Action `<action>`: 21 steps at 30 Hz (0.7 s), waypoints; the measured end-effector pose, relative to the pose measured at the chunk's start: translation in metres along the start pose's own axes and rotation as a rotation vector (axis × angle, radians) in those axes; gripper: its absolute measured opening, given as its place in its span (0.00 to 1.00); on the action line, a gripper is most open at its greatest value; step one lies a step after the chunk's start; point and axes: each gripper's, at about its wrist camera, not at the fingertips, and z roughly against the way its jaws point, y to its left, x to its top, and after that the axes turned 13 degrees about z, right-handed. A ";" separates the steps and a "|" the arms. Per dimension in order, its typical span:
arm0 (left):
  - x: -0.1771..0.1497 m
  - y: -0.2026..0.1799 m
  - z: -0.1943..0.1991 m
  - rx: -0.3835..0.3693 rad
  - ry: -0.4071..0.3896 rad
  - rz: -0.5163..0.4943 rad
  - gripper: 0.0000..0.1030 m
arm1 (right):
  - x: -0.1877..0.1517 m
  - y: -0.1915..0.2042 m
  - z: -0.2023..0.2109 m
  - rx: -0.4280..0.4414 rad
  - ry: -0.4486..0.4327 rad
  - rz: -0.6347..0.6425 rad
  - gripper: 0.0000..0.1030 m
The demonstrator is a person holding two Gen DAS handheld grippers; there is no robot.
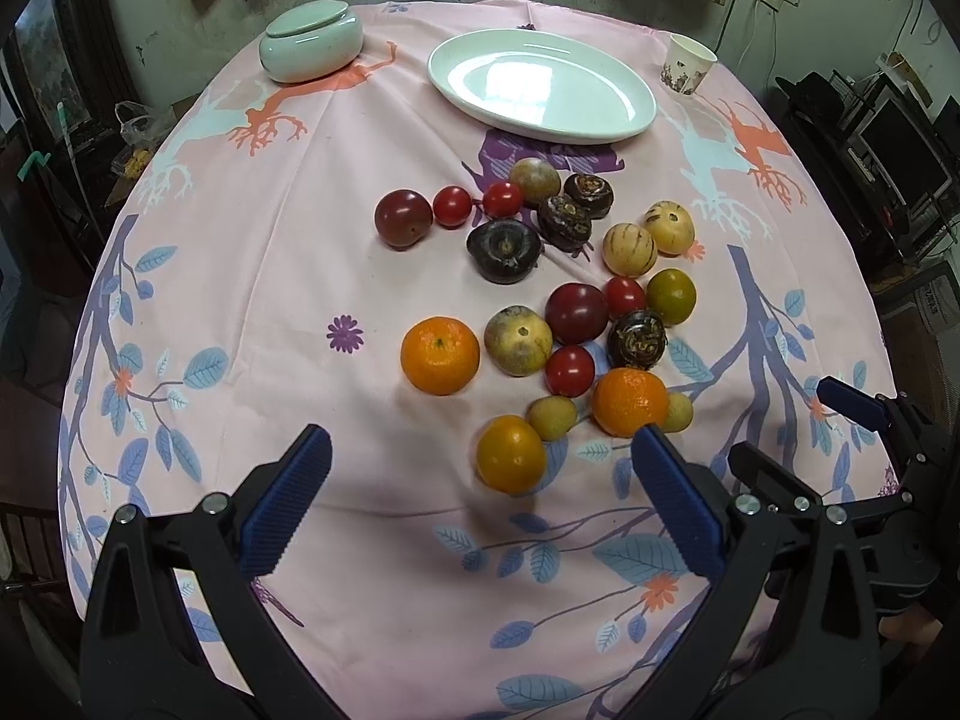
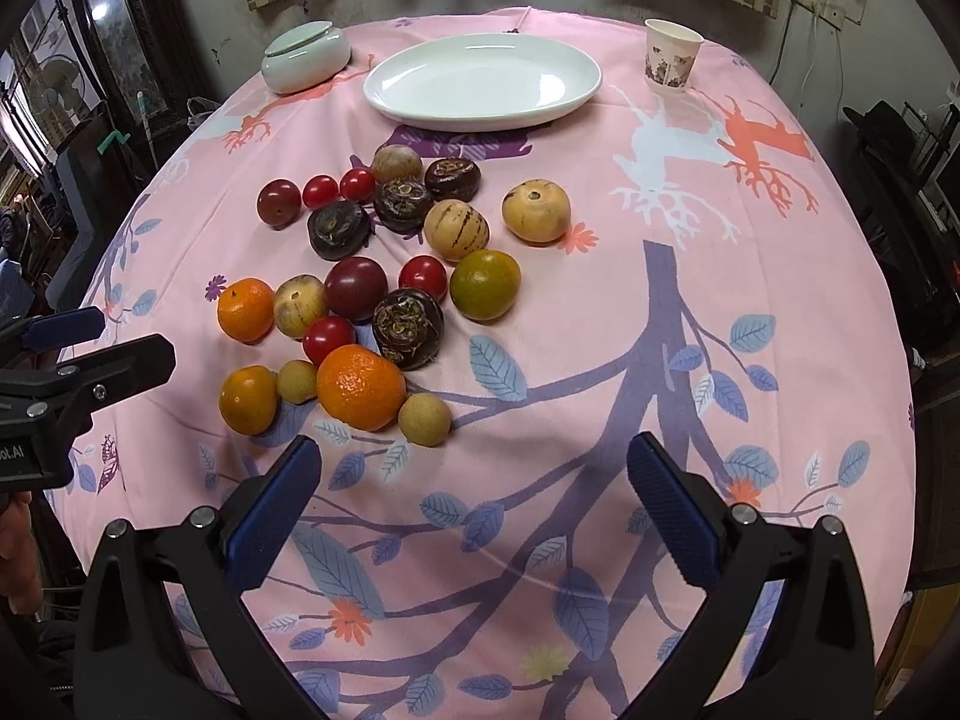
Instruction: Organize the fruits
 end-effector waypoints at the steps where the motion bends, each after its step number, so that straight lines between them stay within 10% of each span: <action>1: 0.000 0.000 0.000 -0.001 0.000 0.001 0.98 | 0.000 0.000 0.000 0.000 -0.001 0.001 0.99; 21: -0.004 0.002 -0.004 0.000 0.019 0.004 0.98 | 0.000 0.000 -0.004 0.012 0.017 0.003 0.99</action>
